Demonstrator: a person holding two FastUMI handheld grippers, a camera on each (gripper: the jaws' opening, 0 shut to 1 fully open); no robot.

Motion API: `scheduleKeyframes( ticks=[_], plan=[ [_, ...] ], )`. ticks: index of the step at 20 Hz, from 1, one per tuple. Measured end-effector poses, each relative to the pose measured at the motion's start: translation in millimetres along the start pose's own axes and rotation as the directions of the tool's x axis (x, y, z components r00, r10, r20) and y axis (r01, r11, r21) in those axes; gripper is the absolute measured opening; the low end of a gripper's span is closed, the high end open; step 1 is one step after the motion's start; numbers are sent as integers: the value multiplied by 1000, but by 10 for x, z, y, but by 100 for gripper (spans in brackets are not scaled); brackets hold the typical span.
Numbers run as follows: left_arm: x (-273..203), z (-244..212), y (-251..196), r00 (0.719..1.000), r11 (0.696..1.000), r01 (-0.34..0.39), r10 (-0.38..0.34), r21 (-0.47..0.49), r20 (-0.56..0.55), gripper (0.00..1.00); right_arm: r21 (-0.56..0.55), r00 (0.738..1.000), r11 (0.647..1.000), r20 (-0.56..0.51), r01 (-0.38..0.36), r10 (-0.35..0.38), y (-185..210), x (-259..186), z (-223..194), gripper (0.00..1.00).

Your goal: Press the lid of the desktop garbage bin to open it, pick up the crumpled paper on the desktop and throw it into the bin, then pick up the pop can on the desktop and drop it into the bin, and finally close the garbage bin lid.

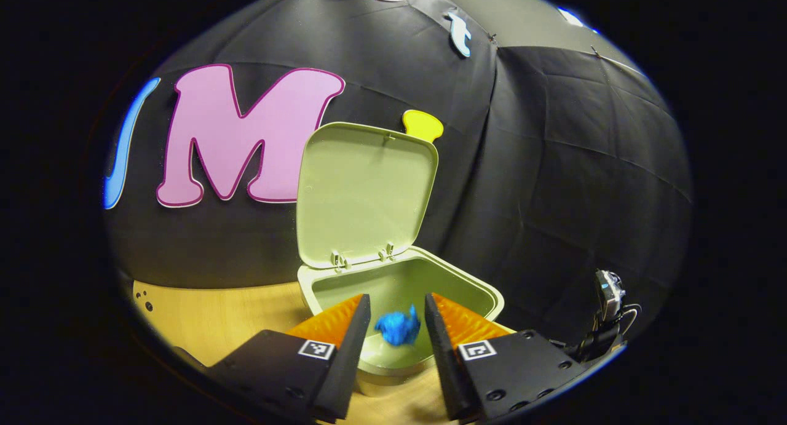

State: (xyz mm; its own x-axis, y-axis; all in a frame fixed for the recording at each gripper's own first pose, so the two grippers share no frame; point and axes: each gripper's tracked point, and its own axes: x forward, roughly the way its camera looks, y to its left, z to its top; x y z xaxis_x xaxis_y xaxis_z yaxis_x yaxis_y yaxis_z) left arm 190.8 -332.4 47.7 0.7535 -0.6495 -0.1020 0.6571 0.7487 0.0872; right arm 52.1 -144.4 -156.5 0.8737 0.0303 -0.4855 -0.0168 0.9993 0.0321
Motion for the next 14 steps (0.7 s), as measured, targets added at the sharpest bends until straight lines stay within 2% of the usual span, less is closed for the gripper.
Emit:
scheduleKeyframes(
  ticks=[3, 6, 8, 11, 14],
  plan=[
    [-122, 96, 106, 998, 999, -41, 41, -10, 40, 95, -12, 1000, 1000, -1, -10, 10, 57, 1, -4, 99],
    [-304, 123, 325, 992, 994, -104, 105, -21, 67, 96, -32, 999, 999, -7, -36, 36, 183, 10, -21, 99],
    [-508, 87, 587, 980, 983, -184, 184, -14, 78, 96, -54, 998, 997, -18, -60, 59, 288, 17, -61, 99],
    [-909, -84, 1026, 947, 949, -313, 314, -25, 60, 96, -96, 995, 990, -35, -99, 96, 465, 13, -127, 99],
    [-1388, -367, 1417, 898, 897, -437, 439, -68, 14, 96, -143, 988, 978, -44, -152, 147, 692, 18, -156, 99]
  ],
)
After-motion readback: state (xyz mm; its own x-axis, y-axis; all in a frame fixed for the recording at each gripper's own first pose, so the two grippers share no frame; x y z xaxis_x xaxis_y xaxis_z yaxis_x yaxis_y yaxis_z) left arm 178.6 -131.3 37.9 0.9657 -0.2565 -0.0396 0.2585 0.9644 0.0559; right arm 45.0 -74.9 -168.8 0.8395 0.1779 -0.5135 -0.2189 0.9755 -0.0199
